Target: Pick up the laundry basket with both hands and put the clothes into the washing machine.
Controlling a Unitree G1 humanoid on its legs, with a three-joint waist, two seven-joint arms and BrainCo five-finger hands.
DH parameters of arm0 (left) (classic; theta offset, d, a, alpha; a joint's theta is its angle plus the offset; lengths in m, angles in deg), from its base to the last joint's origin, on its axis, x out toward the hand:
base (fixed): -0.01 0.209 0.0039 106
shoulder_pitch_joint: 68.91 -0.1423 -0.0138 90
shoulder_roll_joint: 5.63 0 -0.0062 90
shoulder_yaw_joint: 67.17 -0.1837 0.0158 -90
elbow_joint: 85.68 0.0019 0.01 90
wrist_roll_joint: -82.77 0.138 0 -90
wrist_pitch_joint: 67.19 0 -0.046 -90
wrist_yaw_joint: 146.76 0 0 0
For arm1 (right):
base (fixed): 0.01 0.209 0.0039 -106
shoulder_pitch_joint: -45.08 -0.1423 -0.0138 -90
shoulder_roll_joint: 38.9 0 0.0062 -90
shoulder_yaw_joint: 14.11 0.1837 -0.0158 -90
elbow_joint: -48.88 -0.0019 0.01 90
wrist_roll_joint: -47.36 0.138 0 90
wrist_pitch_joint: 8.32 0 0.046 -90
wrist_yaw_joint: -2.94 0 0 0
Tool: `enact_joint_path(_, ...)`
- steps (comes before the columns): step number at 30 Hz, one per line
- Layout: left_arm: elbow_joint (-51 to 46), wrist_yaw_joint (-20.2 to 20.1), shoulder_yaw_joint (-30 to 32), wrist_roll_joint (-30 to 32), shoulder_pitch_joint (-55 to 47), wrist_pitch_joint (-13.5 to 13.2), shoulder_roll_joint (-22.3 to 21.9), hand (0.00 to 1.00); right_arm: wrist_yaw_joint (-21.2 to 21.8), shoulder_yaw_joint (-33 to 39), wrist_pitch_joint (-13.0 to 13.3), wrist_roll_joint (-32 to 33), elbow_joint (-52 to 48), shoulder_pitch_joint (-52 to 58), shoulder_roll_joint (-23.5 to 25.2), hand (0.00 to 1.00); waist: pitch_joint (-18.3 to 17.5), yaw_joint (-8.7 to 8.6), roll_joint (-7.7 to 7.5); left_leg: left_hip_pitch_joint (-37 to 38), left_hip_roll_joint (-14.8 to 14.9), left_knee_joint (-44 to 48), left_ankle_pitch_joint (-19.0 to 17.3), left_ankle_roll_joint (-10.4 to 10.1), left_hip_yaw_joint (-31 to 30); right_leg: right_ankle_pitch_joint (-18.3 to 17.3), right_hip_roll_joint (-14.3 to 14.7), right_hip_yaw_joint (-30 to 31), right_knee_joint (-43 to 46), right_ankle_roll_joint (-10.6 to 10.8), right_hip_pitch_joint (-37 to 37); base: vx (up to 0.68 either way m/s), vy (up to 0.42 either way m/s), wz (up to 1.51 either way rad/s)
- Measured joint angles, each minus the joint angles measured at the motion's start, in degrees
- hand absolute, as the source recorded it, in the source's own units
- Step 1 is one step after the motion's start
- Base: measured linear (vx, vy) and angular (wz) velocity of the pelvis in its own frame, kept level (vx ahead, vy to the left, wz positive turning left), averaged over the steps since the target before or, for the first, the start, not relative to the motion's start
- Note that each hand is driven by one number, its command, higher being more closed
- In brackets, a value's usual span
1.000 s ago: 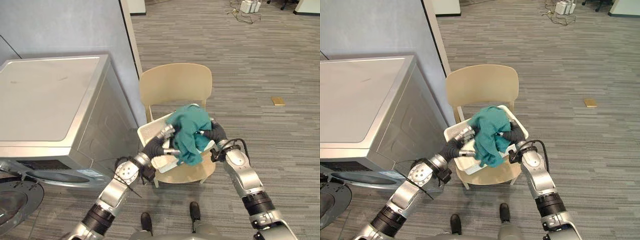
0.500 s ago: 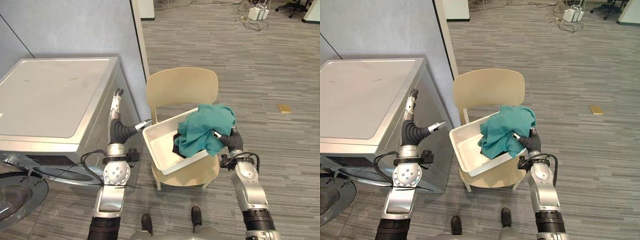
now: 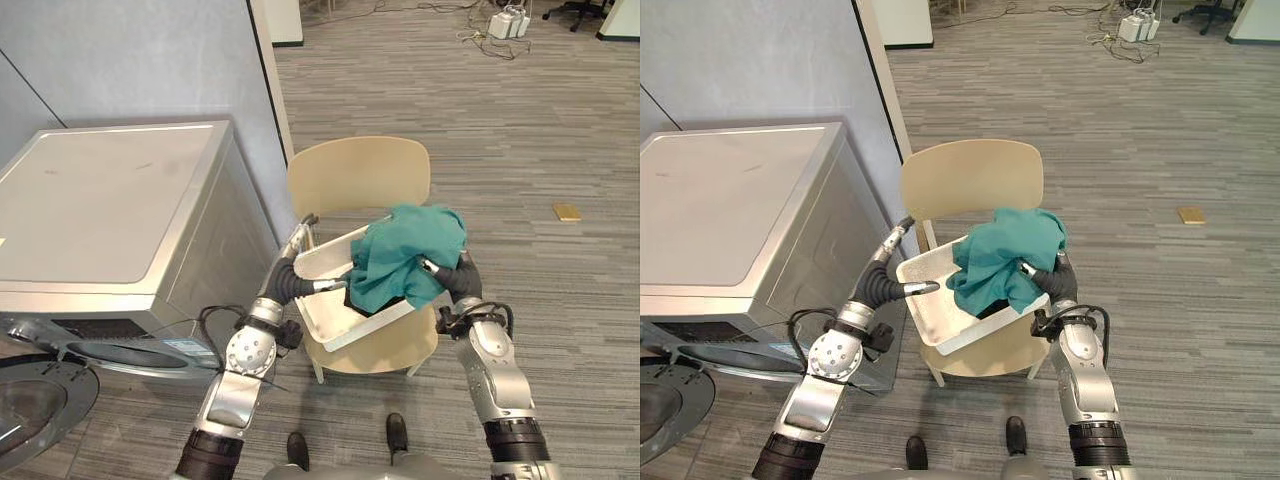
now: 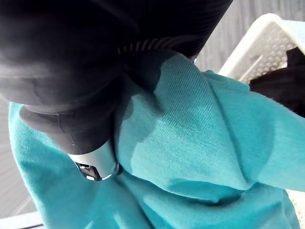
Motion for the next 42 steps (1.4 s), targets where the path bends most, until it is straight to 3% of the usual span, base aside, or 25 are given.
enact_joint_path(6, 3.70, -0.02, -2.12, -6.41, 3.68, 0.78, -0.20, 0.00, 0.02, -4.73, 0.25, 2.22, -1.02, -1.23, 0.08, 1.00, -0.02, -0.08, 0.05, -0.16, 0.06, 0.00, 0.00, 0.00, 0.32, 0.11, 0.06, 0.19, 0.01, 0.03, -0.35, 0.00, 0.002, -0.02)
enact_joint_path(17, 12.14, 6.15, -3.59, -6.09, 10.66, 2.42, -2.39, 0.00, 0.52, -13.20, 0.77, 6.90, -3.08, -1.24, 2.51, 1.00, -0.04, -0.13, 0.07, -0.09, -0.10, 0.01, 0.23, 0.31, 0.32, 0.30, -0.10, 0.11, 0.04, -0.20, -0.26, 0.00, 0.000, 0.00)
enact_joint_path(23, 16.17, 5.84, -8.14, -6.00, 12.39, 3.26, -2.25, 0.00, -0.19, -14.06, 0.86, 8.37, -3.08, -1.24, 1.43, 1.00, -0.05, -0.16, 0.08, -0.12, 0.19, 0.01, 0.21, 0.29, -0.69, 0.33, -0.53, -0.13, 0.01, -0.25, -0.07, 0.00, 0.006, 0.02)
enact_joint_path(24, 16.78, 5.68, -8.80, -6.01, 12.53, 3.43, -2.23, 1.00, -0.20, -14.43, 0.86, 8.37, -3.09, -1.24, 1.14, 1.00, -0.05, -0.20, 0.08, -0.13, 0.22, 0.01, 0.17, 0.24, -0.69, 0.33, -0.52, -0.11, 0.01, -0.25, -0.10, 0.00, 0.000, 0.00)
enact_joint_path(33, 18.19, 4.60, -11.38, -4.81, 13.46, 3.27, -1.02, 1.00, -0.42, -14.65, 0.86, 9.49, -3.08, -1.24, -1.00, 1.00, -0.03, -0.17, 0.06, -0.13, 0.33, 0.01, 0.01, 0.02, -0.65, 0.38, -0.44, -0.04, -0.01, -0.31, -0.12, 0.00, 0.000, 0.00)
enact_joint_path(40, 18.15, 3.59, -11.50, -3.88, 13.45, 1.59, -0.56, 1.00, -0.57, -14.60, 0.86, 10.10, -3.08, -1.48, -1.69, 1.00, -0.01, -0.17, 0.02, -0.10, 0.41, 0.01, 0.01, 0.02, -0.49, 0.52, -0.34, 0.09, -0.02, -0.50, -0.17, 0.00, 0.000, 0.00)
enact_joint_path(41, 18.04, 3.61, -11.50, -3.80, 13.45, 1.17, -0.49, 1.00, -0.57, -14.60, 0.86, 10.61, -3.08, -1.60, -1.69, 0.00, 0.00, -0.16, 0.01, -0.09, 0.41, 0.01, 0.01, 0.02, -0.47, 0.53, -0.34, 0.10, -0.02, -0.50, -0.17, 0.00, 0.000, 0.00)
enact_joint_path(42, 17.96, 3.61, -11.44, -3.79, 13.45, 1.03, -0.36, 1.00, -0.57, -14.59, 0.86, 10.95, -3.08, -1.68, -1.68, 0.00, 0.00, -0.16, 0.00, -0.08, 0.37, 0.01, 0.01, 0.01, -0.41, 0.52, -0.28, 0.08, 0.00, -0.49, -0.17, 0.00, 0.000, 0.00)
